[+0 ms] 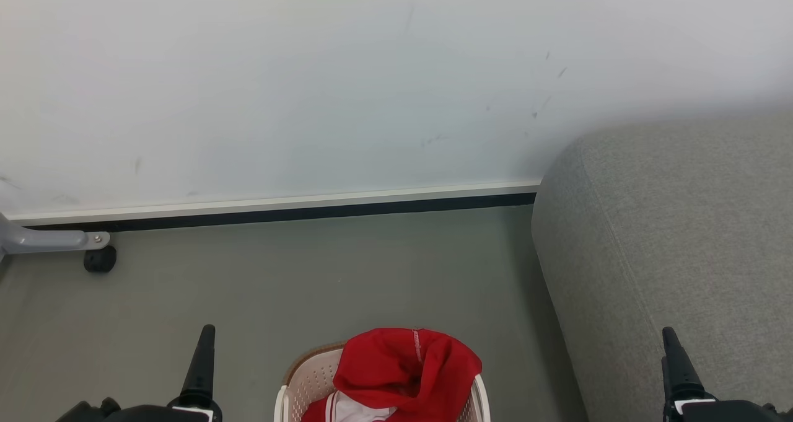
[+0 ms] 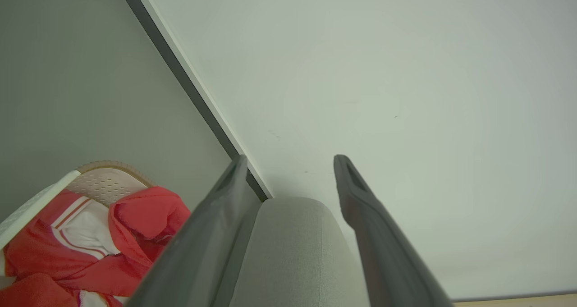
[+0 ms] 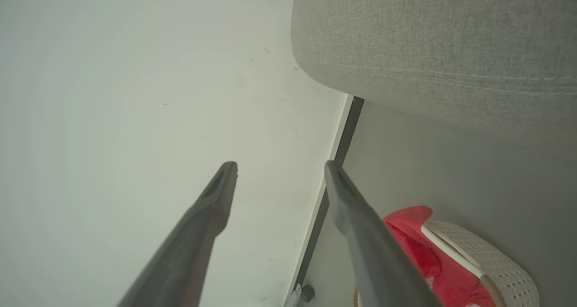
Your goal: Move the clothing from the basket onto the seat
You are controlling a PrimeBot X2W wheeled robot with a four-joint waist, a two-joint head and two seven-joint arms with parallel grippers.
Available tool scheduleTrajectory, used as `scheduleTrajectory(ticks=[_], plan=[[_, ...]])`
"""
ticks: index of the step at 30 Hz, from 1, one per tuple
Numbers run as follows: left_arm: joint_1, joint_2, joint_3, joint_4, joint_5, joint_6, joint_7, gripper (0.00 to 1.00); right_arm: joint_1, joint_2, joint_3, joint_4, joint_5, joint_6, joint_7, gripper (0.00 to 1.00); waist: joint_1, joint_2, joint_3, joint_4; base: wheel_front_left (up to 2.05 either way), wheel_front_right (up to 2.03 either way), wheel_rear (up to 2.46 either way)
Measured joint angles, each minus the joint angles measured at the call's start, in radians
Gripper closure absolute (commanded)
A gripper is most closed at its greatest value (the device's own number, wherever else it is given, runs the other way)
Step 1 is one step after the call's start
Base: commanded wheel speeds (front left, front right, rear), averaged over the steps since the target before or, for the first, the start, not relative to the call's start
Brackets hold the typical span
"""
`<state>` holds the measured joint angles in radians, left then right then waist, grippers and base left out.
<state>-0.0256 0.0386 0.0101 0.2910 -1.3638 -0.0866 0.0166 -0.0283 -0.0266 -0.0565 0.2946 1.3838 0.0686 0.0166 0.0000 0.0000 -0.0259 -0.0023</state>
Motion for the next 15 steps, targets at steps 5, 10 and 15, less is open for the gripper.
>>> scheduleTrajectory(ticks=[5, 10, 15], plan=[[0.0, 0.011, -0.019, -0.018, 0.084, 0.019, -0.015, 0.0, 0.003, -0.001, 0.024, -0.017, -0.086, -0.012, -0.017, 0.0, 0.0, 0.0, -0.004, 0.0, 0.0, 0.0, 0.0], [0.005, 0.026, -0.041, -0.033, 0.171, 0.036, -0.03, 0.0, 0.008, -0.007, 0.052, -0.032, -0.168, -0.024, -0.03, 0.0, 0.0, 0.0, -0.009, -0.001, 0.0, 0.0, 0.0], [0.01, 0.041, -0.065, -0.045, 0.266, 0.051, -0.047, 0.0, 0.017, -0.015, 0.077, -0.044, -0.246, -0.035, -0.047, 0.0, 0.0, 0.0, -0.015, -0.002, 0.0, 0.0, 0.0]])
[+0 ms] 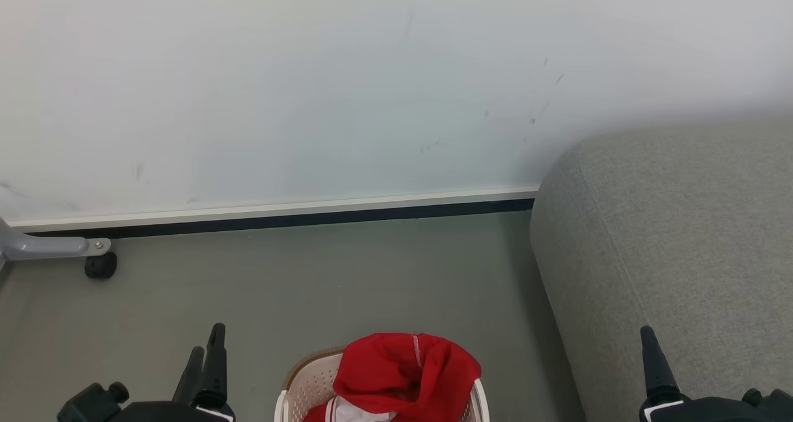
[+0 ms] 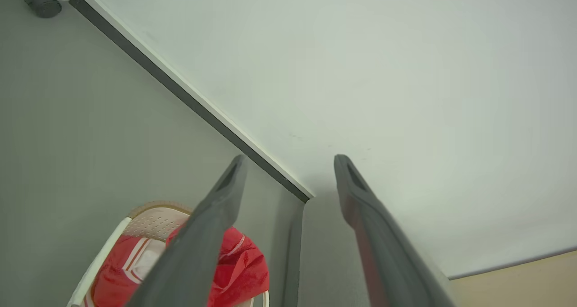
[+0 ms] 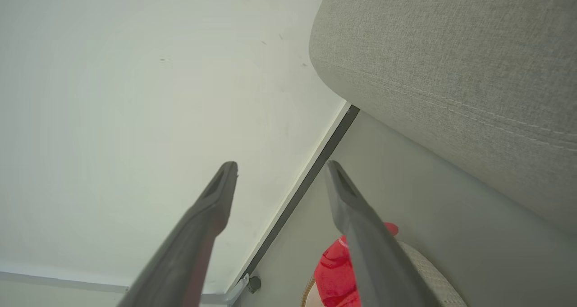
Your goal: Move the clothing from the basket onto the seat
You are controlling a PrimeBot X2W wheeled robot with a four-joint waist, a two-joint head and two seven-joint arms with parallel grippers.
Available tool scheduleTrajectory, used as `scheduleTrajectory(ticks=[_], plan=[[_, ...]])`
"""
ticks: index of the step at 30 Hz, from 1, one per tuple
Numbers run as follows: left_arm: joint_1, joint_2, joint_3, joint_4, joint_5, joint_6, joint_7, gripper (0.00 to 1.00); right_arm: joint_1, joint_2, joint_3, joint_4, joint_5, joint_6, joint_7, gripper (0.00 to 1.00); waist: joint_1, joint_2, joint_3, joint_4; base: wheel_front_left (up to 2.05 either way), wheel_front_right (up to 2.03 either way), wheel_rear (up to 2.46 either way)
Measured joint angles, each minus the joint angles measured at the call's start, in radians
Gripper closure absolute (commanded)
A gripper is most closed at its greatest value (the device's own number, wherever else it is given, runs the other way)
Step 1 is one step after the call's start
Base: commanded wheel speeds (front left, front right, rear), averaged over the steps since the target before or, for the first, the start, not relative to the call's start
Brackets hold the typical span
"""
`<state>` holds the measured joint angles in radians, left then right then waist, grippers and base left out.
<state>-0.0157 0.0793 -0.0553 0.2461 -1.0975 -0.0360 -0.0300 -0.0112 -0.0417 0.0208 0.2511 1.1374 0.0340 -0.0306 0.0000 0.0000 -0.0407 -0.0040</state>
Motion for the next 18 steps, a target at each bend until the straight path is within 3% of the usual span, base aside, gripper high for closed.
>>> scheduleTrajectory(ticks=[18], plan=[[0.043, 0.045, -0.06, -0.032, 0.308, 0.046, -0.06, 0.0, 0.024, -0.022, 0.081, -0.016, -0.252, -0.036, -0.059, 0.0, 0.0, 0.0, -0.022, -0.004, 0.0, 0.0, 0.0]])
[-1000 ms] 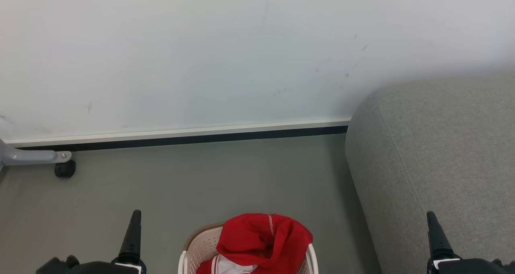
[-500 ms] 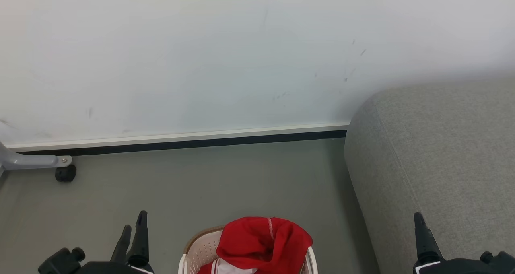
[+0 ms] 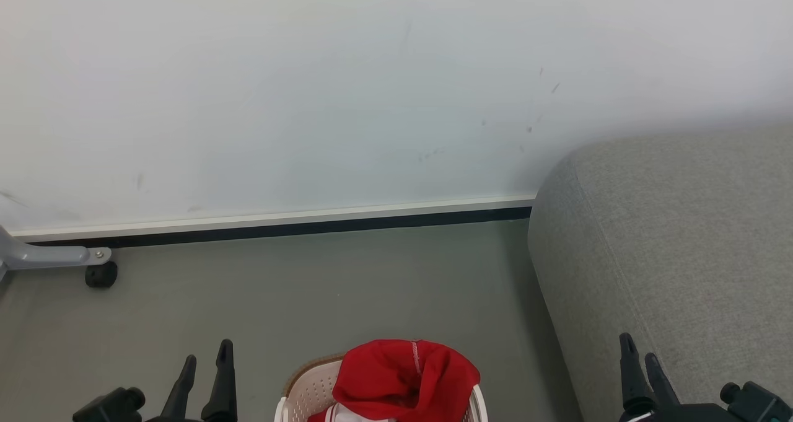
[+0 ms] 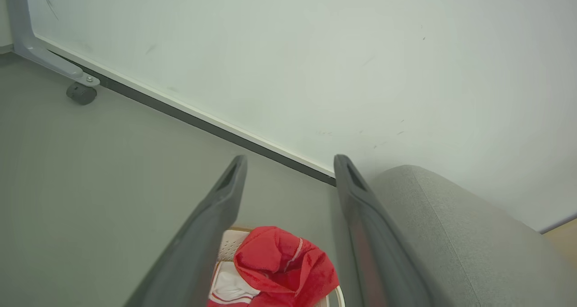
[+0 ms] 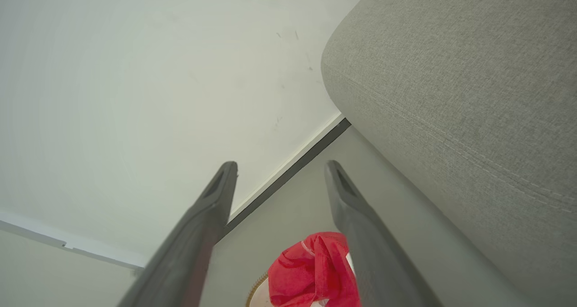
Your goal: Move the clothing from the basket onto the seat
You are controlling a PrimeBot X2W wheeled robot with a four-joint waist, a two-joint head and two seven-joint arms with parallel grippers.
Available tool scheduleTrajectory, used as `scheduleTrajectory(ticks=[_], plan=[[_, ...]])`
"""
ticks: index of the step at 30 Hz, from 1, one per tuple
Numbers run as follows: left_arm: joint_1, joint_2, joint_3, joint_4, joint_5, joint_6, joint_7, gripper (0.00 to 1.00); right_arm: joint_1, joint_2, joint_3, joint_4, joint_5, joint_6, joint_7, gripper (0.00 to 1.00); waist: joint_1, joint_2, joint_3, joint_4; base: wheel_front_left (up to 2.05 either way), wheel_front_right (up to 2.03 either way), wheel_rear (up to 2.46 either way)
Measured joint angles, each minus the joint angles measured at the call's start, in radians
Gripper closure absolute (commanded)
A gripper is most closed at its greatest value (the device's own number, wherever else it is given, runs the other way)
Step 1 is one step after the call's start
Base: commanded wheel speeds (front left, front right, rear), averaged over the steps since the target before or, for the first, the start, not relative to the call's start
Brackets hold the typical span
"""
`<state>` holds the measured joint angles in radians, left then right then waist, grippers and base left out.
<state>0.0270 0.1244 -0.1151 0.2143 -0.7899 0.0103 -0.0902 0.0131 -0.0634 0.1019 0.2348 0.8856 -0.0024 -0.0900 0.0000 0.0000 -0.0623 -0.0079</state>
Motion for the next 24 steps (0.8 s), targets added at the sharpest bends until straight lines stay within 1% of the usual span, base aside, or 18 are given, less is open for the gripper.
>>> scheduleTrajectory(ticks=[6, 14, 21, 24], plan=[[0.009, 0.006, -0.011, -0.009, 0.076, 0.015, -0.019, 0.0, 0.004, -0.004, 0.022, -0.003, -0.076, -0.016, -0.018, 0.0, 0.0, 0.0, -0.005, -0.002, 0.0, 0.0, 0.0], [0.031, 0.012, -0.02, -0.027, 0.184, 0.031, -0.044, 0.0, 0.014, -0.01, 0.047, -0.01, -0.17, -0.027, -0.044, 0.0, 0.0, 0.0, -0.011, -0.005, 0.0, 0.0, 0.0], [0.046, 0.015, -0.022, -0.038, 0.256, 0.044, -0.066, 0.0, 0.017, -0.015, 0.068, -0.018, -0.256, -0.042, -0.067, 0.0, 0.0, 0.0, -0.017, -0.006, 0.0, 0.0, 0.0], [0.051, 0.016, -0.02, -0.039, 0.281, 0.053, -0.077, 0.0, 0.018, -0.017, 0.075, -0.022, -0.287, -0.043, -0.078, 0.0, 0.0, 0.0, -0.019, -0.007, 0.0, 0.0, 0.0]])
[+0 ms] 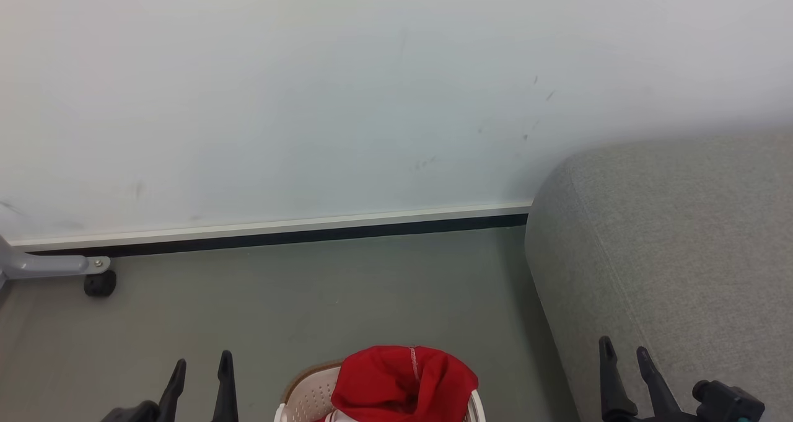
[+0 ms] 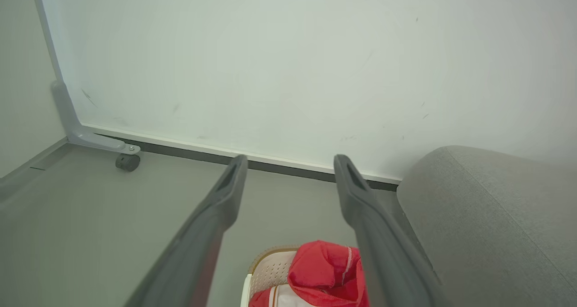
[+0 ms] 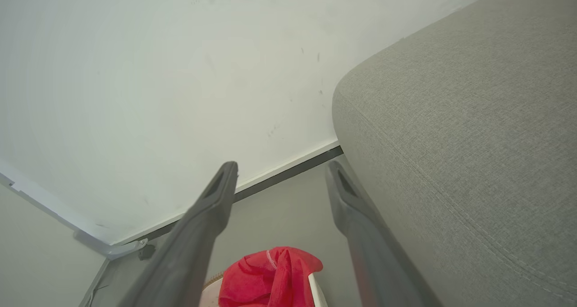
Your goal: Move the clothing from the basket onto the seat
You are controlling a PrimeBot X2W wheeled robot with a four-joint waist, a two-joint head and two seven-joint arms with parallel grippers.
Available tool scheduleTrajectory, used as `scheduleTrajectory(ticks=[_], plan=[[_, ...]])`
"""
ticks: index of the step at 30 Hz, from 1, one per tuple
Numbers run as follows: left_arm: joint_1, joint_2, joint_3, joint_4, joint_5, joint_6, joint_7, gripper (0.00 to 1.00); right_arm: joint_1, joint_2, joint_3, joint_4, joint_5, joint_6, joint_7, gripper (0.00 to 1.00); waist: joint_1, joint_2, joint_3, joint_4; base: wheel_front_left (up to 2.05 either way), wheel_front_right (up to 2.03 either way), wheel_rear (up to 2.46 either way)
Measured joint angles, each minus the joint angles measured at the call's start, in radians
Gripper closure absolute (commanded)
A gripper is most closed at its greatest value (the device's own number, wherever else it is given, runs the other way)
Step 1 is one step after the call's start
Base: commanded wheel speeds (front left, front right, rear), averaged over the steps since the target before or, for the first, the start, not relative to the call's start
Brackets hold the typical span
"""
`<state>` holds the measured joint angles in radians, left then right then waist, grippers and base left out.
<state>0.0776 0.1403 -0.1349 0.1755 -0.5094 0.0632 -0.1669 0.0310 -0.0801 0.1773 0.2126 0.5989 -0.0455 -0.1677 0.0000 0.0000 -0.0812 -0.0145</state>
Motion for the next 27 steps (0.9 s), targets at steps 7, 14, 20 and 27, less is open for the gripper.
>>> scheduleTrajectory(ticks=[7, 14, 20, 27], plan=[[0.018, 0.001, -0.002, 0.0, 0.083, 0.016, -0.026, 0.0, 0.01, -0.003, 0.021, -0.007, -0.096, -0.016, -0.023, 0.0, 0.0, 0.0, -0.006, -0.003, 0.0, 0.0, 0.0], [0.03, 0.004, -0.007, 0.0, 0.148, 0.018, -0.046, 0.0, 0.022, -0.005, 0.036, -0.014, -0.166, -0.025, -0.043, 0.0, -0.0001, 0.0, -0.009, -0.005, 0.0, 0.0, 0.0], [0.031, 0.009, -0.012, -0.003, 0.213, 0.025, -0.065, 0.0, 0.023, -0.008, 0.053, -0.019, -0.235, -0.032, -0.063, 0.0, 0.0, 0.0, -0.013, -0.007, 0.0, 0.0, 0.0], [0.038, 0.009, -0.014, -0.003, 0.271, 0.026, -0.083, 0.0, 0.025, -0.01, 0.069, -0.025, -0.302, -0.039, -0.082, 0.0, 0.0001, 0.0, -0.018, -0.009, 0.0, 0.0, 0.0]])
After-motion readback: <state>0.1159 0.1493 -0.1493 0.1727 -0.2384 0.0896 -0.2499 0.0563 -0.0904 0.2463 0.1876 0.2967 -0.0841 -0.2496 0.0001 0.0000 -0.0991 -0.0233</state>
